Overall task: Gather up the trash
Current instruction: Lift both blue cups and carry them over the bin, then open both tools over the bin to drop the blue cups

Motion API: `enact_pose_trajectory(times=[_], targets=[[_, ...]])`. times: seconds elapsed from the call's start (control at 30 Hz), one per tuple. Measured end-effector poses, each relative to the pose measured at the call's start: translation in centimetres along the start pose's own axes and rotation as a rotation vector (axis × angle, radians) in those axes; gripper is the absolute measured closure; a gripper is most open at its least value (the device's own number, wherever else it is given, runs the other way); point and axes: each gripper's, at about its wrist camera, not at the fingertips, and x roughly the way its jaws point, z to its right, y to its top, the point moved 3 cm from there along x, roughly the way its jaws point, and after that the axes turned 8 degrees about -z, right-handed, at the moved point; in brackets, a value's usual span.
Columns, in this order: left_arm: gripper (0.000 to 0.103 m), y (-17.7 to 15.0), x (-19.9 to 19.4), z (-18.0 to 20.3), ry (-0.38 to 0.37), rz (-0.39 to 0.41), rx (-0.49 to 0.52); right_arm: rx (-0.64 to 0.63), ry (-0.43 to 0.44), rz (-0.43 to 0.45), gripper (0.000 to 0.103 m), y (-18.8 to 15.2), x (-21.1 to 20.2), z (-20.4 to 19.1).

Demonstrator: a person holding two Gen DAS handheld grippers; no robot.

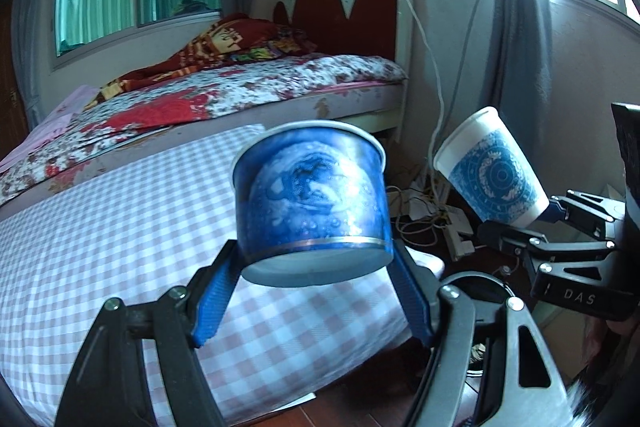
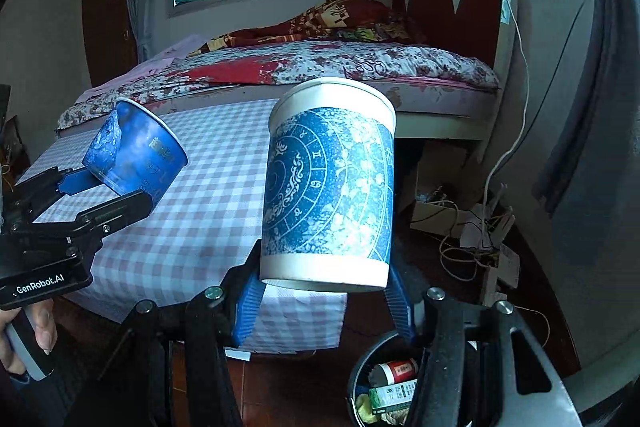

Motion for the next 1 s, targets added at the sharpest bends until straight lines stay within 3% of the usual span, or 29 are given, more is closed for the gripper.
enact_pose_trajectory(times=[0.53,1.0], targets=[[0.029,-2.1,5.2,12.7,-0.22,-0.112,0.169,0.141,-0.131,-0.156,0.047,-9.0,0.4,10.5],[0.029,-5.8,11.6,18.0,-0.329,-0.299,0.227,0.183,-0.135,-0.328,0.046,-14.8,4.7,15.0]])
